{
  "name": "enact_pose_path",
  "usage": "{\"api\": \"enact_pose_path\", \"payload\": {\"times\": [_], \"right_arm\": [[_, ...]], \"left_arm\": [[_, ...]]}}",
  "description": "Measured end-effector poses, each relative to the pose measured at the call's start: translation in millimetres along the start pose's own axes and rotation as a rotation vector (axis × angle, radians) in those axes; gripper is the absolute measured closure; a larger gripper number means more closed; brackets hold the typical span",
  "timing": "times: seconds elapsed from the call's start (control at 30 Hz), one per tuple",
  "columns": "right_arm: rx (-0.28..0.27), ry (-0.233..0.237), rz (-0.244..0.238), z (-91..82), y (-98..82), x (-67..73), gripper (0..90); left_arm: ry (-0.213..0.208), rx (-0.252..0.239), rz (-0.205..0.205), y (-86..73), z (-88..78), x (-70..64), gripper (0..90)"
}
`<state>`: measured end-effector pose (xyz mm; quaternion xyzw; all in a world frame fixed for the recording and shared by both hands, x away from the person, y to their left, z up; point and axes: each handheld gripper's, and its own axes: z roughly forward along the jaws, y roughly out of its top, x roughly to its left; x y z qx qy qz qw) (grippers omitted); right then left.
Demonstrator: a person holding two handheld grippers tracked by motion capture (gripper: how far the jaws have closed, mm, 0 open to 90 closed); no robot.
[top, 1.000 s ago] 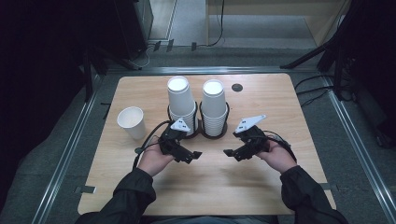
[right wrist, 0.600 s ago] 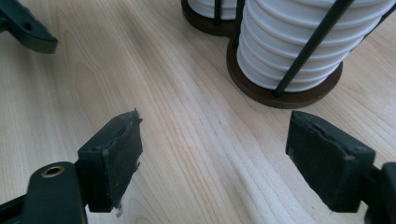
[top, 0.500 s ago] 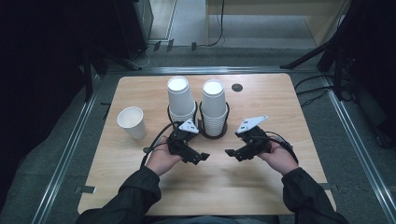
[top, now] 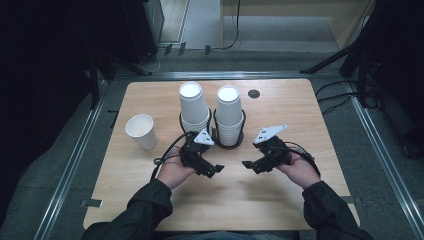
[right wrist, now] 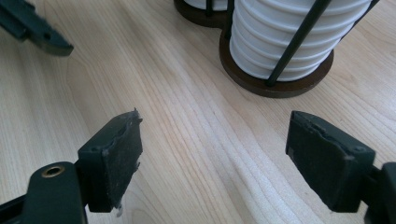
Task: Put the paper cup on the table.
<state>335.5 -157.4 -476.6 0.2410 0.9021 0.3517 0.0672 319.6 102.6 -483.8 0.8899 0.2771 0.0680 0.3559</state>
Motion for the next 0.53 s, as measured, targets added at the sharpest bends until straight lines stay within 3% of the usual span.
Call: {"api": "enact_pose_path", "payload": {"times": [0.13, 0.3, 0.47, 0.5, 0.53], "right_arm": [[0.003, -0.006, -0.001, -0.1, -0.3, 0.1, 18.4], [-0.005, -0.011, -0.001, -1.2, -0.4, -0.3, 18.4], [-0.013, -0.003, -0.001, -2.0, -0.2, -0.6, 18.4], [-0.017, 0.002, 0.002, -2.2, 0.0, -0.5, 18.4], [-0.017, 0.002, 0.002, -2.2, 0.0, -0.5, 18.4]], "left_arm": [[-0.003, 0.014, 0.006, -1.1, 1.4, 0.2, 0.0], [-0.034, -0.006, -0.008, -0.3, -0.4, 0.0, 0.0], [-0.022, -0.008, -0.011, -0.9, -0.8, 1.4, 0.0], [-0.005, -0.004, -0.039, -0.6, 1.0, 2.3, 0.0], [-0.005, -0.004, -0.039, -0.6, 1.0, 2.3, 0.0]]}}
